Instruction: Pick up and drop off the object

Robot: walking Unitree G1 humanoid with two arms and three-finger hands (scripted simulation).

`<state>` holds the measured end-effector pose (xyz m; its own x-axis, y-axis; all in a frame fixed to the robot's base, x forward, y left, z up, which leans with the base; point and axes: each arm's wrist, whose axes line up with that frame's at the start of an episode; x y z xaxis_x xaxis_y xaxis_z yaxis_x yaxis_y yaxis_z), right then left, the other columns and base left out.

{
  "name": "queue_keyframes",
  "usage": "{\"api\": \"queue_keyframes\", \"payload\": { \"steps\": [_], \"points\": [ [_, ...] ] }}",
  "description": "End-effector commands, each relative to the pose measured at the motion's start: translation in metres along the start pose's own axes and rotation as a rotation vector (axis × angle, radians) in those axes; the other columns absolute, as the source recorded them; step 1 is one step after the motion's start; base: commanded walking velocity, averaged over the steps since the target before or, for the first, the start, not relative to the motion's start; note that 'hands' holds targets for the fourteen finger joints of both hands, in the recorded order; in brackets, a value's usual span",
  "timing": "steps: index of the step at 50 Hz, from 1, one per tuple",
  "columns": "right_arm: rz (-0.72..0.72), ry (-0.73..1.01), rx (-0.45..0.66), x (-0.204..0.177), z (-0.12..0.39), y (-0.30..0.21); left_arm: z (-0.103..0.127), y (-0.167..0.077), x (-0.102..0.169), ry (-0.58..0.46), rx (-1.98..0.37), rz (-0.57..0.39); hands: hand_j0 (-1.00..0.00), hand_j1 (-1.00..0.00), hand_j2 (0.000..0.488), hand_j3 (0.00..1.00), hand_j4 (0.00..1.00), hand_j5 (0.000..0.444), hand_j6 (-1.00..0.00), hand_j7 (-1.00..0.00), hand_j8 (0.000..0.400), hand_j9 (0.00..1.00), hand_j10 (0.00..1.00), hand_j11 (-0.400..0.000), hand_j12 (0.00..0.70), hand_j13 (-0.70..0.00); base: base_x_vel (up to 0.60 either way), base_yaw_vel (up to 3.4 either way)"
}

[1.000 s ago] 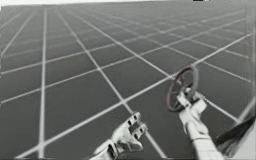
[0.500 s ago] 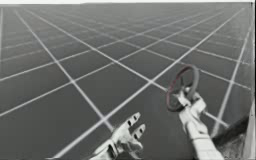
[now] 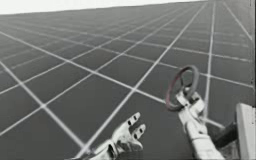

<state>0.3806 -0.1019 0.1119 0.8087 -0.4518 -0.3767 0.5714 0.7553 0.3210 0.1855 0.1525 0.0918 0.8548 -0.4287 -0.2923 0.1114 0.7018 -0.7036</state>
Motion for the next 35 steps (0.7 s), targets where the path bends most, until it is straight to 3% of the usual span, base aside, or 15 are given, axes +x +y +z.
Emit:
{"api": "queue_keyframes", "payload": {
  "steps": [1, 35],
  "points": [
    [-0.004, -0.025, 0.025, 0.0026, 0.0080, -0.0046, 0.0009, -0.0045, 0.0024, 0.007, 0.015, -0.007, 0.00, 0.00, 0.000, 1.00, 1.00, 0.000, 0.00, 0.00, 0.000, 1.00, 1.00, -0.400, 0.000, -0.700, 0.46, -0.31],
    [-0.004, -0.025, 0.025, 0.0026, 0.0080, -0.0046, 0.0009, -0.0045, 0.0024, 0.007, 0.015, -0.007, 0.00, 0.00, 0.000, 1.00, 1.00, 0.000, 0.00, 0.00, 0.000, 1.00, 1.00, -0.400, 0.000, -0.700, 0.47, -0.27]
  ]
}}
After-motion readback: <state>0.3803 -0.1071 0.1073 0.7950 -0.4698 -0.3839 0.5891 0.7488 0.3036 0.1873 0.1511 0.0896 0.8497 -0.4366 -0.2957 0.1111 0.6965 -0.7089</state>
